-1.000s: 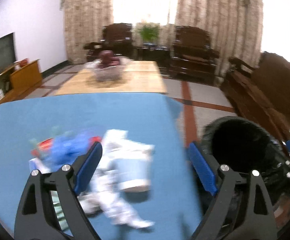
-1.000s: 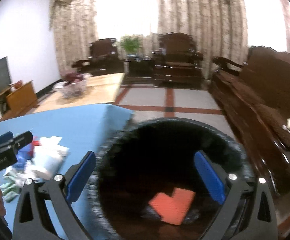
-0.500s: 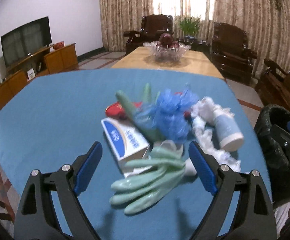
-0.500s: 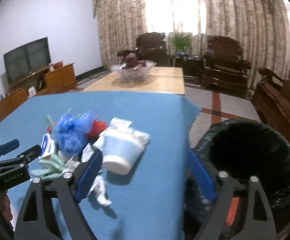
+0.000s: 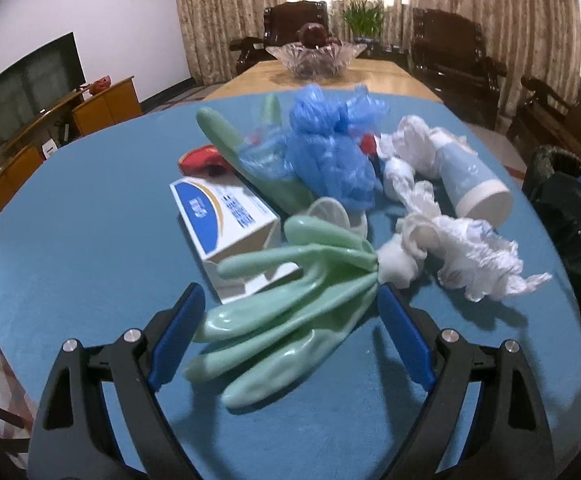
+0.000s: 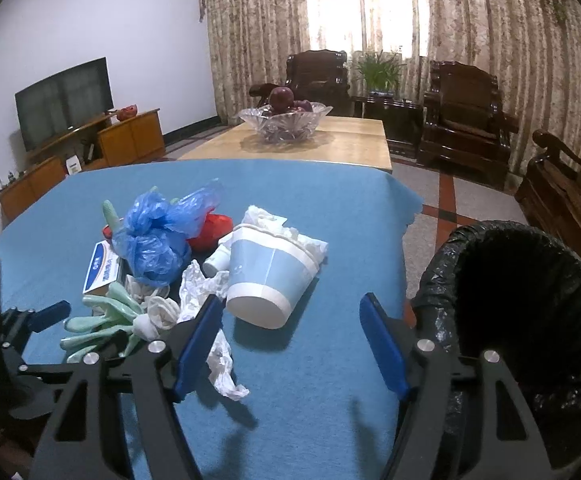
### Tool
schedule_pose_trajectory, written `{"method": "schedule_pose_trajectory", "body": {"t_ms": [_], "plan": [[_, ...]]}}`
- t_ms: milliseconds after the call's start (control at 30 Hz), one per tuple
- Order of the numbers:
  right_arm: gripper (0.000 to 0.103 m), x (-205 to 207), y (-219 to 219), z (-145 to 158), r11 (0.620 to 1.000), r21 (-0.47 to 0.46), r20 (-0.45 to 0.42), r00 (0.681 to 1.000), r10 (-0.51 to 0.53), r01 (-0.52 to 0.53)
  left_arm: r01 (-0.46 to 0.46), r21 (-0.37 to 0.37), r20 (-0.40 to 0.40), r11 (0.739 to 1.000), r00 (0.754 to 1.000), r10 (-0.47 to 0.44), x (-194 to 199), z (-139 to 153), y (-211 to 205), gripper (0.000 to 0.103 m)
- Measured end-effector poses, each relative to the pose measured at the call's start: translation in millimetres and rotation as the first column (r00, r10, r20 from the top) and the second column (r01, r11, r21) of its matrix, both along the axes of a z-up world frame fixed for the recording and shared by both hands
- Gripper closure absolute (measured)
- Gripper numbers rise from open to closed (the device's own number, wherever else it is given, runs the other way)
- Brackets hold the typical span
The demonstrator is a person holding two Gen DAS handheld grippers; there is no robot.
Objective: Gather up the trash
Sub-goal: 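Move both tools back over the trash pile on the table, then grasp the white tissue with the right gripper while the left gripper grasps the green gloves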
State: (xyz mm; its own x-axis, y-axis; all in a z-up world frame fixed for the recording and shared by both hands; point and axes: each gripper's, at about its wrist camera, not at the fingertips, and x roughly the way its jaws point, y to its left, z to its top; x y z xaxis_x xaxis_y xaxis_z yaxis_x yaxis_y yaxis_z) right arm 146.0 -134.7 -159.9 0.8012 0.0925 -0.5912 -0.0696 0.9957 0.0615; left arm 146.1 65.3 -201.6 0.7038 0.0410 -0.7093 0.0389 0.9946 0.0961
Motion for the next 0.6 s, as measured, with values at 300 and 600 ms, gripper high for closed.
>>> {"method": "schedule_pose_trajectory", "body": {"t_ms": [300,600], "plan": [[0.048,4.8,6.8,-10.9,0.999,0.011,-0.037,0.998,0.048,-0.048,0.033,-0.041,-0.049,0.999,0.998,-0.035,1.3,-6.6,3.3,0.061],[0.060,4.6,37.2,-28.3,0.987,0.019,-0.081,0.984,0.161,-0.160,0.031,-0.100,-0.067,0.995,0.997,-0.037,-10.5,1.9,13.6,0.084]]}}
